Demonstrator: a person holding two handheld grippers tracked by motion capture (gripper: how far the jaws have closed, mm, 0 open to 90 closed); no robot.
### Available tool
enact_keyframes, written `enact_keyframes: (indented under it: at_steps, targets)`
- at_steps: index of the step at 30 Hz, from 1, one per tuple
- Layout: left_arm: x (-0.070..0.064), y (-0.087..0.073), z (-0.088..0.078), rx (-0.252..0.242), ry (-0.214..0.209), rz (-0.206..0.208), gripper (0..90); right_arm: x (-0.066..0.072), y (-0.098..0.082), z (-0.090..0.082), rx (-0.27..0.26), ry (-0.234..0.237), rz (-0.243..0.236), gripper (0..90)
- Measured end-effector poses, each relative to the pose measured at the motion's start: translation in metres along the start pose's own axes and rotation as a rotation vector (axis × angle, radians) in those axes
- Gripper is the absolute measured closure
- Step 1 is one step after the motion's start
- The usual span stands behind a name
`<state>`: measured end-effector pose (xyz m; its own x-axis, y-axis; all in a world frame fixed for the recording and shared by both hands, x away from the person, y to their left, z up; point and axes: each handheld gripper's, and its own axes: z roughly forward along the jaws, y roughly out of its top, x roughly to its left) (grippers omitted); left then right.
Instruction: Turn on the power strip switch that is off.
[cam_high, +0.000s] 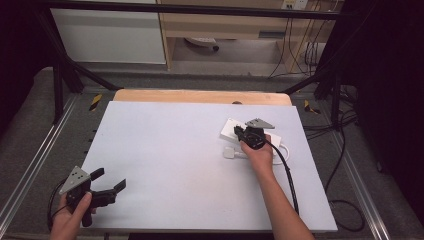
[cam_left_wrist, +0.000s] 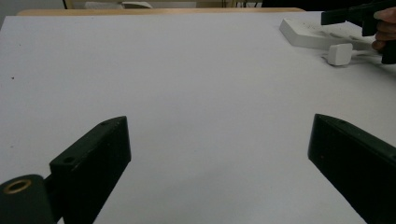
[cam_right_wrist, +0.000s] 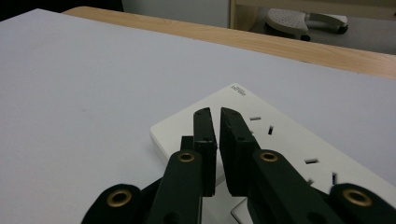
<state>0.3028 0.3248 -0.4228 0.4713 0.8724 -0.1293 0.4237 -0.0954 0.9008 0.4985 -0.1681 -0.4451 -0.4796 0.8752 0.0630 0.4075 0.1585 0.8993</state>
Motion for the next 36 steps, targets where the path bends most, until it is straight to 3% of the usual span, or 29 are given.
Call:
enact_keyframes:
  at_steps: [36]
  targets:
    - [-0.0002,-0.0001,0.0001,0.001,-0.002,0.001,5.9,0.0011,-0.0104,-0.0005,0.009,-0.021,-0.015,90.0]
